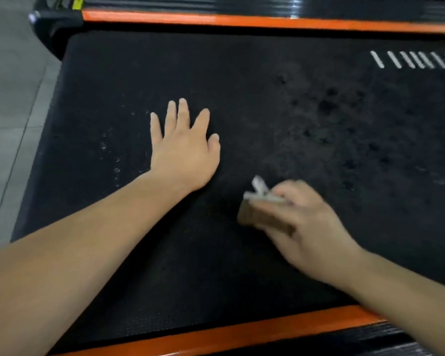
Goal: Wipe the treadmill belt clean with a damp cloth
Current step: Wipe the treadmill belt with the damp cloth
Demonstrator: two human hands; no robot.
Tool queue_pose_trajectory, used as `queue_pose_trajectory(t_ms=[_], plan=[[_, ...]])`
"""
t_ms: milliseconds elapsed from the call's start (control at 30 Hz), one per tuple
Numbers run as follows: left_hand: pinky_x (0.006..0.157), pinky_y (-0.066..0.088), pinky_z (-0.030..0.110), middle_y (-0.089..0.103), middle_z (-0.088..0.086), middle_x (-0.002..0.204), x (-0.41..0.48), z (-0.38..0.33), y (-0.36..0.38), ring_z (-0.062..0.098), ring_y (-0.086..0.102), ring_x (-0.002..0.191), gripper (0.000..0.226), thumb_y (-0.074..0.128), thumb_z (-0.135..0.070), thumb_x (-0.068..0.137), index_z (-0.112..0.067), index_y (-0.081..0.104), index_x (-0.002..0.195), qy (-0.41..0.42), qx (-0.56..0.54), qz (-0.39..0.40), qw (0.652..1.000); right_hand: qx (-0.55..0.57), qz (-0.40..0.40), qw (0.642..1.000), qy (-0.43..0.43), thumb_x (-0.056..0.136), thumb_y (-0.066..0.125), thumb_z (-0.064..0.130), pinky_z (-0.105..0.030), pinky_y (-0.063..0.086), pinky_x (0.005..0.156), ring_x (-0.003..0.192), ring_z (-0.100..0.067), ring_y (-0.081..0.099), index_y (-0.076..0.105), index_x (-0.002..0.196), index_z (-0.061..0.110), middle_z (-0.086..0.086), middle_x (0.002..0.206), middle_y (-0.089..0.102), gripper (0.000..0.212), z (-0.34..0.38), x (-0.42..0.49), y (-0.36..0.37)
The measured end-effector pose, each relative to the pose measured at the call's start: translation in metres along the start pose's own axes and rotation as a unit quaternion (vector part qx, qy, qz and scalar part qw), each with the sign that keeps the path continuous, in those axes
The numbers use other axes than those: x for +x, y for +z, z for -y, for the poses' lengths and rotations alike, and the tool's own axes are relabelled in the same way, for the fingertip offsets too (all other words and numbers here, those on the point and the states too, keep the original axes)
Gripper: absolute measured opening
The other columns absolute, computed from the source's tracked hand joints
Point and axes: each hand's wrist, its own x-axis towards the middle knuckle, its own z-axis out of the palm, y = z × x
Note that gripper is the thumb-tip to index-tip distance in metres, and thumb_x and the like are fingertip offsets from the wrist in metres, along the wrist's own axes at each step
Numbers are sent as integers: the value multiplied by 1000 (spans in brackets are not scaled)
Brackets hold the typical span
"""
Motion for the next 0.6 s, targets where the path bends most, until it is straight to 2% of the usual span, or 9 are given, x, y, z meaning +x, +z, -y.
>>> queue_pose_trajectory(t_ms=[67, 100, 133, 233, 300, 367, 433, 500, 600], plan=[[126, -9, 55, -3, 12, 173, 3, -3, 6, 28, -12, 159, 63, 23, -49, 107, -28, 12, 165, -15, 19, 0, 1000, -25, -92, 989, 112, 92, 68, 27, -26, 44, 73, 89, -17, 52, 69, 115, 42, 4, 95, 53, 28, -31, 21, -7], [126, -9, 55, -5, 11, 173, 2, -4, 9, 27, -13, 159, 63, 20, -50, 106, -29, 10, 165, -15, 34, -4, 999, -19, -113, 983, 144, 91, 69, 25, -25, 43, 73, 88, -17, 50, 67, 115, 43, 4, 94, 52, 31, -34, 24, -3], [126, -9, 55, -5, 10, 173, 2, -4, 10, 27, -13, 159, 63, 18, -51, 106, -31, 8, 165, -16, 42, -8, 999, -13, -110, 984, 138, 90, 70, 22, -27, 43, 74, 88, -17, 49, 68, 115, 40, 3, 94, 52, 30, -25, 21, 2], [126, -9, 55, -6, 8, 173, 2, -3, 9, 26, -12, 159, 63, 16, -52, 105, -33, 7, 165, -22, 49, -5, 999, 44, -8, 999, -10, 92, 63, 26, -36, 47, 75, 86, -21, 51, 71, 122, 23, -2, 98, 55, 31, 11, 1, 11], [126, -10, 54, -7, 8, 173, 1, -3, 8, 25, -14, 159, 63, 15, -53, 105, -34, 5, 165, -23, 52, 0, 998, 20, 0, 999, -29, 92, 63, 29, -39, 48, 77, 87, -23, 54, 73, 120, 25, -3, 98, 59, 29, -16, 16, -2], [126, -11, 53, -7, 7, 173, 0, -3, 8, 24, -15, 159, 63, 14, -53, 106, -34, 5, 165, -22, 50, 0, 999, -27, -85, 993, 77, 92, 67, 25, -37, 48, 80, 89, -24, 56, 76, 111, 29, -6, 97, 60, 21, -62, 50, -16], [126, -11, 53, -7, 7, 173, -1, -3, 9, 23, -15, 159, 63, 13, -53, 106, -34, 5, 165, -23, 47, 0, 999, -9, -140, 973, 182, 91, 68, 23, -36, 47, 81, 91, -29, 58, 74, 104, 25, -9, 95, 57, 14, -86, 71, -18], [127, -10, 52, -7, 7, 173, 0, -4, 9, 23, -14, 159, 63, 13, -53, 105, -34, 5, 165, -23, 49, -4, 999, -17, -120, 984, 131, 90, 69, 23, -40, 48, 79, 89, -29, 55, 71, 108, 30, -7, 93, 54, 20, -62, 67, -2], [127, -9, 53, -5, 7, 174, -1, -4, 10, 23, -12, 159, 64, 15, -52, 105, -33, 7, 165, -26, 49, -13, 998, 34, 10, 999, -12, 91, 66, 31, -40, 45, 77, 87, -21, 50, 73, 112, 41, 1, 93, 53, 24, -27, 51, 2]])
